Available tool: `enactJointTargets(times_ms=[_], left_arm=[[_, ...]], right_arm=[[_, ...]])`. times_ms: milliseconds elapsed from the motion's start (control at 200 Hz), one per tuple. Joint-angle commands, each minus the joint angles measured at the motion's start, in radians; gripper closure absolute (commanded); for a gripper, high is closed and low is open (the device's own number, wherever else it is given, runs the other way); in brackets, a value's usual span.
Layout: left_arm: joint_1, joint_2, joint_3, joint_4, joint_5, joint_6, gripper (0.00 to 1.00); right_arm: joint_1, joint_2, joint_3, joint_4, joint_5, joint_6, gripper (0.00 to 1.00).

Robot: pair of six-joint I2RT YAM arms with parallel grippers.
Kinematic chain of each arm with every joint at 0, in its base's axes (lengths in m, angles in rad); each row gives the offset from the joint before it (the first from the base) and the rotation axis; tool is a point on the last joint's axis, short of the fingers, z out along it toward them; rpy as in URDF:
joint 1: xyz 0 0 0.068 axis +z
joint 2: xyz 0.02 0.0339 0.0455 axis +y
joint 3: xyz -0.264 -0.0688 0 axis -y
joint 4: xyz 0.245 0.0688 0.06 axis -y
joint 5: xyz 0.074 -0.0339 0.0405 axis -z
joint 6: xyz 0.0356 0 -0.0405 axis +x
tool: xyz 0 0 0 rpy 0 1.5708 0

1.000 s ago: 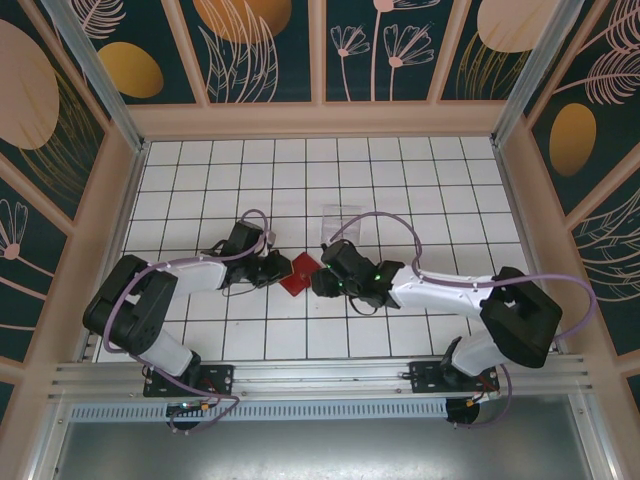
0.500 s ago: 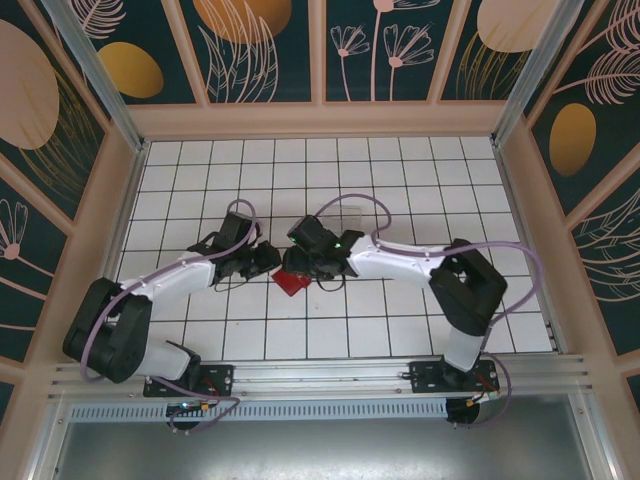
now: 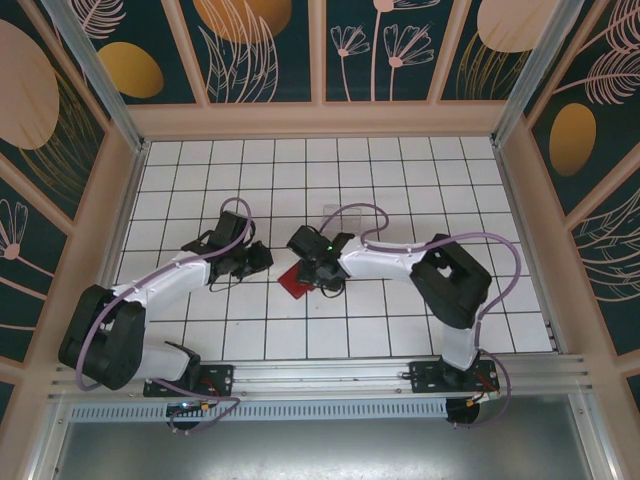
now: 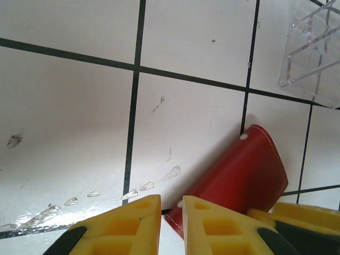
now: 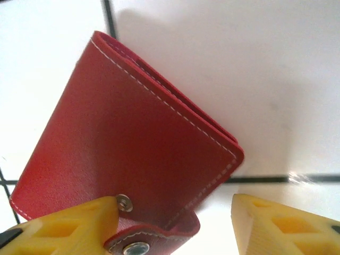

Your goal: Take the credit cards out of the card holder

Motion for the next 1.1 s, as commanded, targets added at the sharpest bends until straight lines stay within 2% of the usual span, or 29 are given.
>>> enactJointTargets(times_ms=[0,90,145,315,495,721,861,906,1001,1091], left_arm=[[-0.012,0.02,0.038,-0.036,-0.013,0.029,0.8],[-0.028,0.037,0.05,-0.035,-0.012,0.03,0.8],[-0.038,0.05,0.059,-0.038,-0.015,0.032,0.8],[-0.055,0.056,0.074,-0.042,-0.019,0.023,0.8],[-0.063,0.062,0.091,-0.054,-0.026,0.021,0.8],[-0.071,0.059,0.092,-0.053,-0.031,0.015,0.79],[-0.077,0.06,0.091,-0.051,-0.028,0.016,0.79],[-0.079,0.062,0.091,-0.051,-0.029,0.018,0.79],[-0.082,0.065,0.091,-0.05,-0.03,0.018,0.79],[-0.083,0.065,0.089,-0.047,-0.028,0.016,0.79]], right_arm=[[0.002,-0.069,-0.079,0.022,0.032,0.04,0.47],[0.001,-0.086,-0.121,0.097,0.03,0.03,0.53],[-0.004,-0.085,-0.136,0.13,0.021,0.028,0.61],[-0.004,-0.096,-0.14,0.104,0.028,0.043,0.74],[-0.006,-0.147,-0.161,0.089,0.074,0.042,0.79],[-0.006,-0.145,-0.133,0.062,0.088,0.006,0.8],[-0.005,-0.141,-0.123,0.055,0.088,-0.013,0.92],[-0.005,-0.141,-0.118,0.048,0.09,-0.019,0.91],[-0.006,-0.142,-0.113,0.039,0.095,-0.032,0.7],[-0.008,-0.135,-0.106,0.025,0.101,-0.03,0.63]])
